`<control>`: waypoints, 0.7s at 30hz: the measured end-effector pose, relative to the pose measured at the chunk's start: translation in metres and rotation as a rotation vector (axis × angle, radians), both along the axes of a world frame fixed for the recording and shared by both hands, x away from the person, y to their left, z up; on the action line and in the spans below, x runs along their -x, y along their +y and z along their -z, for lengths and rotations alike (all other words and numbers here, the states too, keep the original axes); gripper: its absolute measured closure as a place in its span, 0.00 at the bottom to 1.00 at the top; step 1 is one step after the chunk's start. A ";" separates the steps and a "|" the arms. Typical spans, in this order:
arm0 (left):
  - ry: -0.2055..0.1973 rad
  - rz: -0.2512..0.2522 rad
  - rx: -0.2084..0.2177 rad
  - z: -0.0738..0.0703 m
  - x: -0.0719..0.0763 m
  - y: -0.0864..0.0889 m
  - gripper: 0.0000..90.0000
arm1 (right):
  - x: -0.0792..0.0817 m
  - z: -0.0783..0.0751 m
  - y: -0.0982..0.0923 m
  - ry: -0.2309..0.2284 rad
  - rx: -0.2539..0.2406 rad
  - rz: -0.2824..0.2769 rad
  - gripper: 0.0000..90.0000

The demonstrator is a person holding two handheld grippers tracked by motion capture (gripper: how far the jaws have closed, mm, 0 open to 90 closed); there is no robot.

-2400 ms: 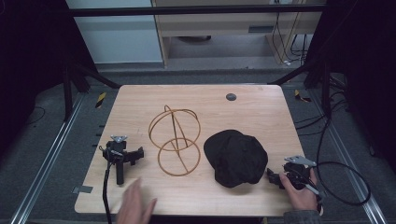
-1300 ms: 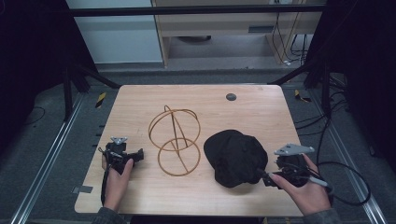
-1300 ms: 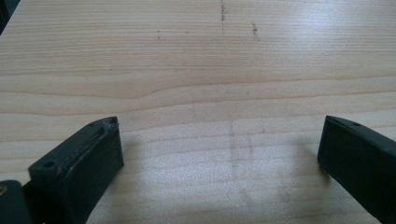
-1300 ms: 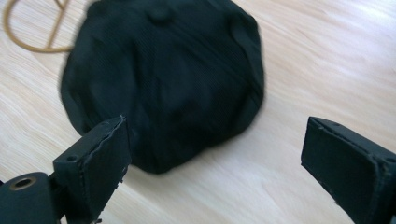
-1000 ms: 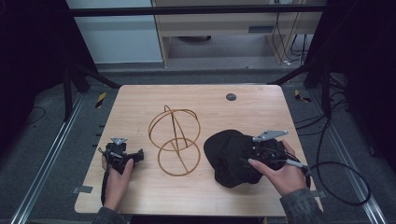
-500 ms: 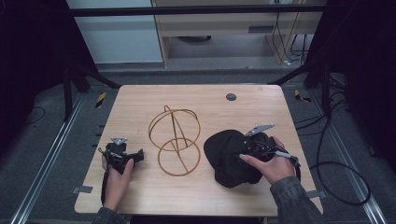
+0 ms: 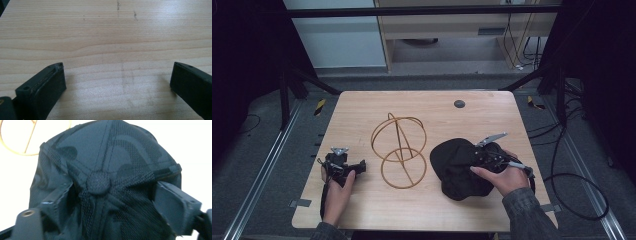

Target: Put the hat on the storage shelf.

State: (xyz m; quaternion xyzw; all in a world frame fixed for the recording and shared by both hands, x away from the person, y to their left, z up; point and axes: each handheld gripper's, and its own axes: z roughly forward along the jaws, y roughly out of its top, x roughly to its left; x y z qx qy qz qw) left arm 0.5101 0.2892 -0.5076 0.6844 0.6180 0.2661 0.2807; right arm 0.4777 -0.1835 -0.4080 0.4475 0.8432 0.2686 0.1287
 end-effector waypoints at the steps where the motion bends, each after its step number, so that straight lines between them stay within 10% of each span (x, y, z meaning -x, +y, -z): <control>1: 0.000 0.000 0.000 0.000 0.000 0.000 0.00 | 0.000 0.000 0.000 0.000 0.000 0.000 0.25; 21: 0.000 0.002 -0.001 0.000 0.000 0.000 0.00 | 0.001 0.001 -0.009 0.054 -0.059 -0.049 0.70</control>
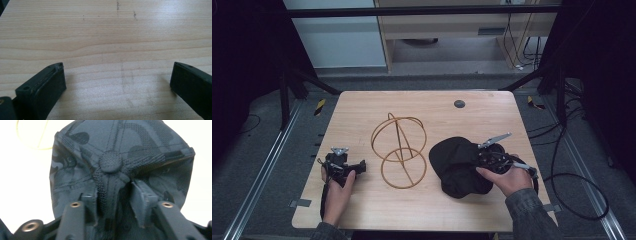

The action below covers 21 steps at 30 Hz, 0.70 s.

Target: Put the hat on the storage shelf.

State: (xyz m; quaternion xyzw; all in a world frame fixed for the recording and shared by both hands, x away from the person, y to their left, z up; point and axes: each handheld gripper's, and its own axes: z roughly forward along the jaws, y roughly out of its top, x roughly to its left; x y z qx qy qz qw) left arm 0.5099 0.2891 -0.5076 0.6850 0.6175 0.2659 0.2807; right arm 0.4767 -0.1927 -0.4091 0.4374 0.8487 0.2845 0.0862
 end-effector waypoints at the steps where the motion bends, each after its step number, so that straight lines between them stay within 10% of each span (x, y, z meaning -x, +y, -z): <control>1: 0.000 0.000 0.000 0.000 0.000 0.000 0.00 | -0.001 0.000 0.000 0.001 -0.002 -0.006 0.74; 21: 0.000 0.000 0.000 0.000 0.000 0.000 0.00 | -0.015 -0.015 0.000 0.018 -0.012 -0.038 0.95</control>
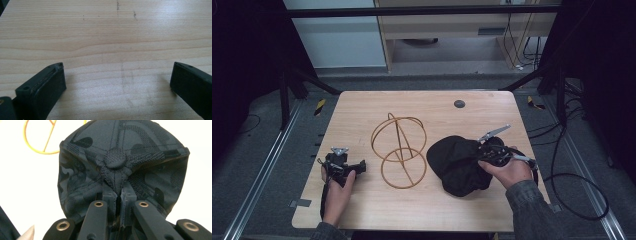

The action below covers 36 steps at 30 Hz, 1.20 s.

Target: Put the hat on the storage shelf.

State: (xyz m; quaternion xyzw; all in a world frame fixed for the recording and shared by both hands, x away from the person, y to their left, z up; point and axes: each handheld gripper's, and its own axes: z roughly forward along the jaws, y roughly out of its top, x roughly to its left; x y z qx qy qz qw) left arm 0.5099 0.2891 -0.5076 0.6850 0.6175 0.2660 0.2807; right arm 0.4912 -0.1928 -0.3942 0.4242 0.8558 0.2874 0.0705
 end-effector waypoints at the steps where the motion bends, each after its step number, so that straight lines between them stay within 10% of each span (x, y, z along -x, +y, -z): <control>1: 0.000 0.000 0.000 0.000 0.000 0.000 0.00 | -0.001 -0.002 -0.001 0.005 -0.006 0.001 0.95; 13: 0.000 0.004 0.000 0.000 0.000 0.000 0.00 | -0.009 -0.037 -0.013 0.005 -0.091 0.024 0.96; 36: -0.003 0.001 0.003 0.000 0.000 -0.001 0.00 | -0.007 -0.127 -0.040 -0.167 -0.205 0.113 0.96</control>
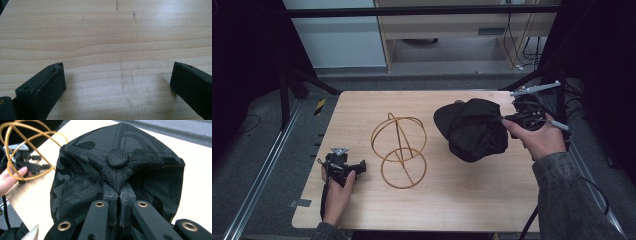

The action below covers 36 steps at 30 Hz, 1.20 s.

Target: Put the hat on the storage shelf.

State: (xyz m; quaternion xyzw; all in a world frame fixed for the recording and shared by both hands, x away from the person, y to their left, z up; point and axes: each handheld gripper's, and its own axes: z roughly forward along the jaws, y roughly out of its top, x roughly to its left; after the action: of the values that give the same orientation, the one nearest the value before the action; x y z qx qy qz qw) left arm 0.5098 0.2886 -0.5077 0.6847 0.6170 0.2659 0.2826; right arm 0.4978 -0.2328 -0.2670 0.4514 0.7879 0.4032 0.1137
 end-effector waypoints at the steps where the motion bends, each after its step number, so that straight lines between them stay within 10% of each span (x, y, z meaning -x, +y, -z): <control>1: 0.000 0.000 0.000 0.000 0.000 0.000 0.00 | 0.001 -0.003 -0.001 -0.004 -0.003 0.005 0.96; 36: 0.002 0.000 -0.001 0.000 0.000 0.000 0.00 | 0.013 -0.067 0.057 -0.146 -0.159 -0.097 0.96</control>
State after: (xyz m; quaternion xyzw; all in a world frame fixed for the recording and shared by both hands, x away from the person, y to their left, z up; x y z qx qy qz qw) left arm 0.5098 0.2887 -0.5076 0.6852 0.6169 0.2657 0.2818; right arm 0.4848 -0.1762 -0.2000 0.3896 0.7641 0.5012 0.1151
